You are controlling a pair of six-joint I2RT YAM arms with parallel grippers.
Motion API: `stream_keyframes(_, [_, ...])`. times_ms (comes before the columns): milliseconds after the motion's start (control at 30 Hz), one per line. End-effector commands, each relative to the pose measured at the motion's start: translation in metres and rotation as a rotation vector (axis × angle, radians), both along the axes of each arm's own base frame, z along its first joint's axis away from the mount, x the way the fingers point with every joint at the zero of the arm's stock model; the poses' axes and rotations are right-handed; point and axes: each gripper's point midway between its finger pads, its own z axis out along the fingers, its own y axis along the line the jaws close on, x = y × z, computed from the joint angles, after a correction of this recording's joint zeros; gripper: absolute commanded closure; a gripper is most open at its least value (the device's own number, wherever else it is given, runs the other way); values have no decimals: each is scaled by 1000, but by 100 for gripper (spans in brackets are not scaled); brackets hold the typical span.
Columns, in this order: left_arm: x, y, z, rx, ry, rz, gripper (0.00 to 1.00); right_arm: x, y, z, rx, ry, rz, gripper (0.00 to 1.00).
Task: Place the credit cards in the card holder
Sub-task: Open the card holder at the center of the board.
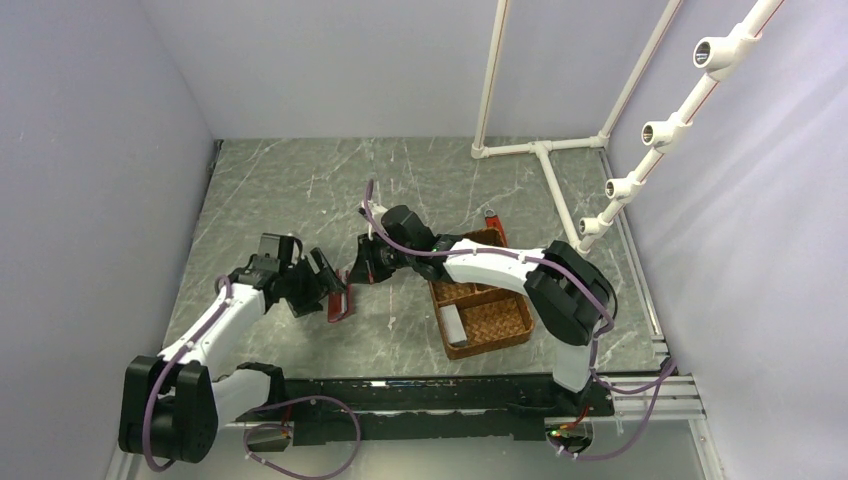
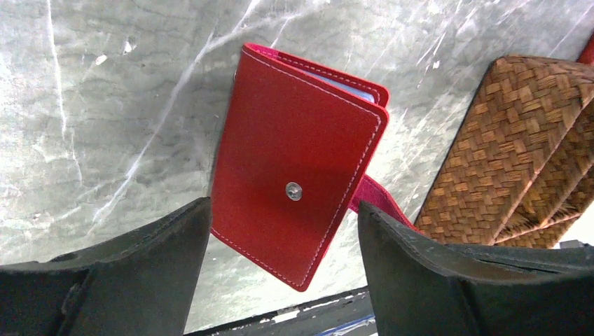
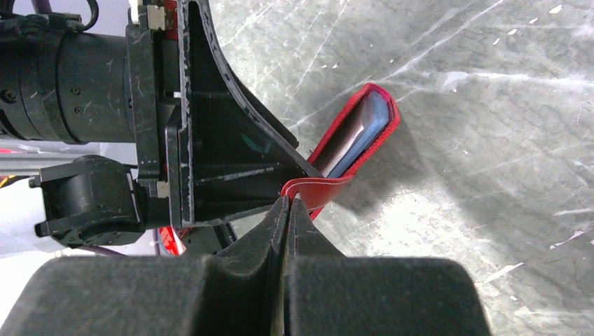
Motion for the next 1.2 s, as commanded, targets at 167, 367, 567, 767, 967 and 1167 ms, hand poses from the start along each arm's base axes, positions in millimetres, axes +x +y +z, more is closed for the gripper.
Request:
stream_keyframes(167, [6, 4, 4, 106, 4, 17, 28, 4, -1, 33, 77, -59, -12, 100])
stream_keyframes(367, [-1, 14, -1, 142, 19, 65, 53, 22, -35, 7, -43, -69, -88, 100])
stream_keyframes(567, [-5, 21, -3, 171, 24, 80, 73, 42, -85, -37, -356, -153, -191, 100])
stream_keyframes(767, [-6, 14, -10, 126, 7, 65, 86, 43, -90, -52, -449, -171, -147, 100])
stream_keyframes(967, [-9, 10, -19, 111, 35, 50, 99, 46, -79, -20, -567, -354, -180, 54])
stream_keyframes(1167, [-10, 12, -17, 109, 6, 67, 99, 14, -26, -4, -415, -317, -58, 39])
